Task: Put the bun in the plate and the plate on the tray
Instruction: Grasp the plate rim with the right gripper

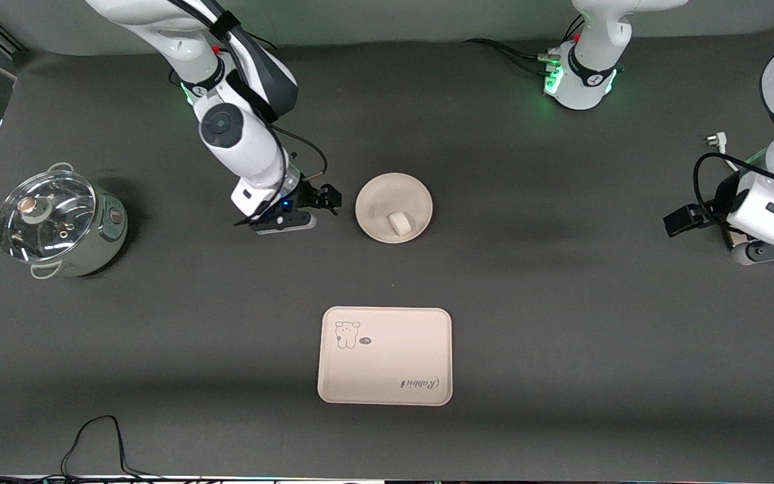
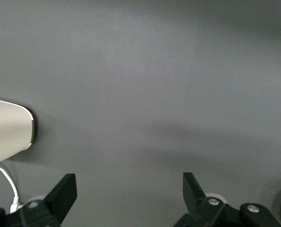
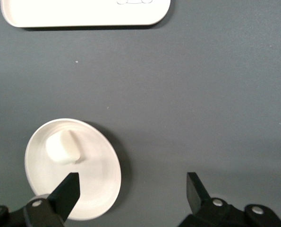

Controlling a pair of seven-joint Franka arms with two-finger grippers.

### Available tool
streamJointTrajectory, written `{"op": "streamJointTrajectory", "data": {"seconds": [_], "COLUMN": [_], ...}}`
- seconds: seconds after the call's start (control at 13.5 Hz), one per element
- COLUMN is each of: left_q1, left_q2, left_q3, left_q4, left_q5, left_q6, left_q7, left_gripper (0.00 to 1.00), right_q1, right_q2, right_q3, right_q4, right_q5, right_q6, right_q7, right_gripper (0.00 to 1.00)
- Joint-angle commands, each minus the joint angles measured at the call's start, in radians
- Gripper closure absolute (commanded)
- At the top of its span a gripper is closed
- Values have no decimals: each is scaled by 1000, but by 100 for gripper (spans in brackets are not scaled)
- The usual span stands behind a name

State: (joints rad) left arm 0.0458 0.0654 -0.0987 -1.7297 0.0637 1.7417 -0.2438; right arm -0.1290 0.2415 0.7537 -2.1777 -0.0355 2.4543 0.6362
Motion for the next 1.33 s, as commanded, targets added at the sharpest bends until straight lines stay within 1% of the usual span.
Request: {"op": "streamJointTrajectory", "data": {"seconds": [0.0, 0.15, 0.3, 0.37, 0.44, 0.52, 0.67, 0.74, 0.81, 0.89, 1.03, 1.11, 1.18, 1.26], "left_q1": [20, -4, -7, -7, -4, -4, -7, -11, -11, -12, -9, -11, -12, -18], "left_q2": [7, 7, 7, 7, 7, 7, 17, 23, 25, 25, 25, 25, 24, 25], "left_q3": [-36, -30, -35, -35, -35, -35, -35, -36, -36, -38, -38, -38, -38, -38], "left_q4": [45, 77, 104, 104, 104, 101, 96, 95, 91, 84, 72, 72, 72, 72], "left_q5": [4, 4, 7, 5, 2, -1, -4, -4, -4, -4, -4, -5, -4, -4], "left_q6": [-34, -85, -137, -137, -137, -142, -156, -163, -175, -188, -189, -192, -195, -205], "left_q7": [12, 20, 28, 29, 38, 57, 58, 58, 58, 58, 57, 57, 55, 55], "left_gripper": [0, 0, 0, 0, 0, 0, 0, 0, 0, 0, 0, 0, 0, 0], "right_q1": [16, 19, 28, 28, 28, 28, 28, 28, 28, 28, 28, 28, 28, 28], "right_q2": [149, 267, 378, 421, 453, 473, 479, 479, 479, 479, 479, 479, 479, 479], "right_q3": [29, 44, 59, 65, 67, 88, 101, 101, 101, 102, 102, 102, 102, 102], "right_q4": [9, 12, 15, 15, 16, 28, 35, 35, 35, 35, 36, 36, 41, 47], "right_q5": [-221, -489, -758, -873, -953, -978, -978, -983, -986, -988, -988, -988, -988, -988], "right_q6": [89, 120, 150, 152, 155, 153, 150, 150, 150, 152, 150, 150, 152, 149], "right_q7": [246, 475, 723, 819, 885, 911, 913, 913, 910, 909, 909, 909, 905, 905], "right_gripper": [0, 0, 0, 1, 2, 3, 5, 10, 19, 33, 80, 97, 100, 100]}}
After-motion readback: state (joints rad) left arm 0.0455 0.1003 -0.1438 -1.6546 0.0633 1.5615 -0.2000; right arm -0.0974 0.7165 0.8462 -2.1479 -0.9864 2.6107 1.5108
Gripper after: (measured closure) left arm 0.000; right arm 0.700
